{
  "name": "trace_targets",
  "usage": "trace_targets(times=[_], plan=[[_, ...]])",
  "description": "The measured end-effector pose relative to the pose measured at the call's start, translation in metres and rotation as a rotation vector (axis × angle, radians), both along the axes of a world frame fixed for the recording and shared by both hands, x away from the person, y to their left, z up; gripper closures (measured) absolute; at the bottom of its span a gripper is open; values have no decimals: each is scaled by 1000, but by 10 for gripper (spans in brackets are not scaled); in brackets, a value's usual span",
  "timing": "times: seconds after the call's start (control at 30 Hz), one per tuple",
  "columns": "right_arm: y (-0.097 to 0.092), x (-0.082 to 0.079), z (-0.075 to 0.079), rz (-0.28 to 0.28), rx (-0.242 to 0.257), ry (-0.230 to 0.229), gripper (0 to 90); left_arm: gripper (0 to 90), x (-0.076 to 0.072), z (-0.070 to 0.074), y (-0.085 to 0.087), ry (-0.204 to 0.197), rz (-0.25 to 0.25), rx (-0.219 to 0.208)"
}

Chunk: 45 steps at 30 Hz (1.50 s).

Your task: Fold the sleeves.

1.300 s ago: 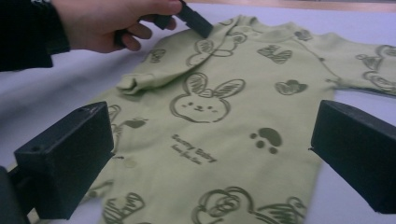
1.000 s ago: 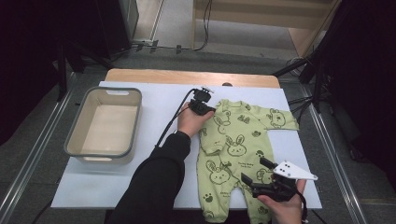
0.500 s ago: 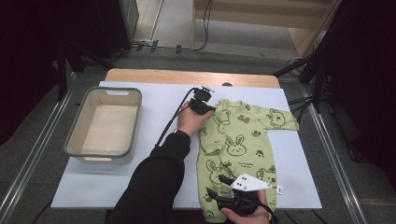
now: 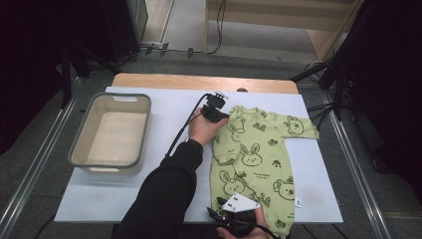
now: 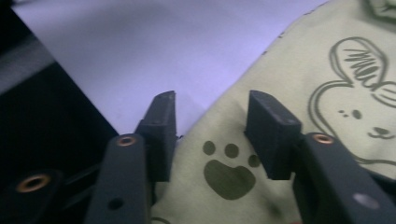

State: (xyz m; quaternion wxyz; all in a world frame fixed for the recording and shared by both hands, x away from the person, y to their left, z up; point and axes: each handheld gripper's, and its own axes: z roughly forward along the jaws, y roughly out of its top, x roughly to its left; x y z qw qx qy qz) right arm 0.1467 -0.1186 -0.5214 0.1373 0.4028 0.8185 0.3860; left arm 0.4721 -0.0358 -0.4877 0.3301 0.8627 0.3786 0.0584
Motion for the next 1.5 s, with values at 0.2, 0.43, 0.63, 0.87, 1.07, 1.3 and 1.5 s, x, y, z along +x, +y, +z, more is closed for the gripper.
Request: trace_targets(times=[0.2, 0.43, 0.63, 0.87, 1.07, 1.3, 1.5], plan=[[-1, -1, 0, -55, -49, -25, 824, 861, 1, 1, 2, -2, 2, -1], [-1, 8, 4, -14, 6, 23, 860, 862, 4, 5, 7, -17, 16, 13], [14, 14, 13, 22, 31, -15, 860, 862, 10, 12, 22, -42, 33, 52], [36, 27, 15, 46, 63, -26, 860, 861, 17, 24, 47, -67, 79, 89], [53, 36, 18, 65, 88, -35, 858, 862, 22, 30, 69, -81, 123, 114], [73, 45, 18, 80, 90, -33, 856, 855, 24, 29, 85, -91, 148, 135], [65, 47, 21, 97, 163, -21, 452, 499, 17, 37, 95, -118, 202, 44]])
